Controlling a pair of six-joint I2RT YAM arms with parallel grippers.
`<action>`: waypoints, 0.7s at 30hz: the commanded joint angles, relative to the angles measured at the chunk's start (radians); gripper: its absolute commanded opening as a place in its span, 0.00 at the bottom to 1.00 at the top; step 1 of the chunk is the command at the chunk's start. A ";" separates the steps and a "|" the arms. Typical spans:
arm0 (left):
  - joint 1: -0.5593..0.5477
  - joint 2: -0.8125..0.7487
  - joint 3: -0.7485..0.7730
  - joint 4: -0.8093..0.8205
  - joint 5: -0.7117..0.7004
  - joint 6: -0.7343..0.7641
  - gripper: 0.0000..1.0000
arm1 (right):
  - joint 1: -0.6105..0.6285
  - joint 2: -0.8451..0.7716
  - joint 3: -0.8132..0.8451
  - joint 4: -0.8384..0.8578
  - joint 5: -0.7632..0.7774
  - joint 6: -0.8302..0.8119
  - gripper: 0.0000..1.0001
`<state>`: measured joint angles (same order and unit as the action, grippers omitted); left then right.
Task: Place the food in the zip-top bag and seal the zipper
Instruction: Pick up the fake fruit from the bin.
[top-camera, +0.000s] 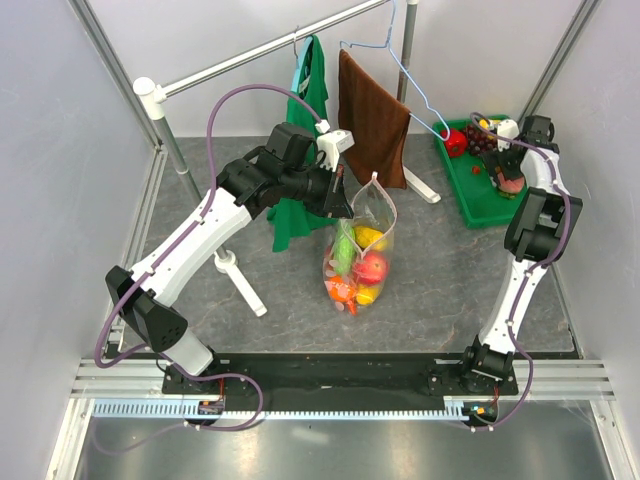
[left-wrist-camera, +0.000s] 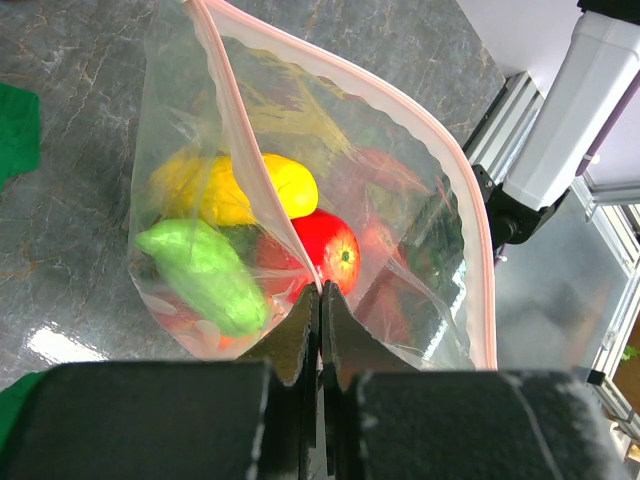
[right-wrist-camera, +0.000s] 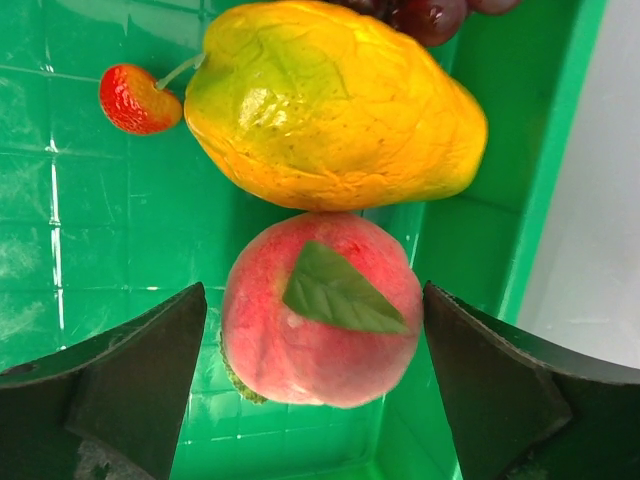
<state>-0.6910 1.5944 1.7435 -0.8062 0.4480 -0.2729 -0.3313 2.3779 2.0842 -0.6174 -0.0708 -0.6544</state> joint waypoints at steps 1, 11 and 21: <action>0.005 0.002 -0.004 0.015 0.011 -0.017 0.02 | -0.002 0.030 0.025 -0.019 0.006 -0.008 0.95; 0.005 0.004 -0.004 0.013 0.008 -0.014 0.02 | -0.015 -0.017 0.017 -0.019 -0.017 -0.004 0.77; 0.005 -0.017 -0.032 0.012 -0.002 -0.006 0.02 | -0.069 -0.420 -0.151 -0.123 -0.380 0.139 0.51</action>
<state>-0.6910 1.5955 1.7226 -0.8062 0.4473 -0.2729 -0.3820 2.2253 1.9781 -0.6785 -0.2298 -0.5865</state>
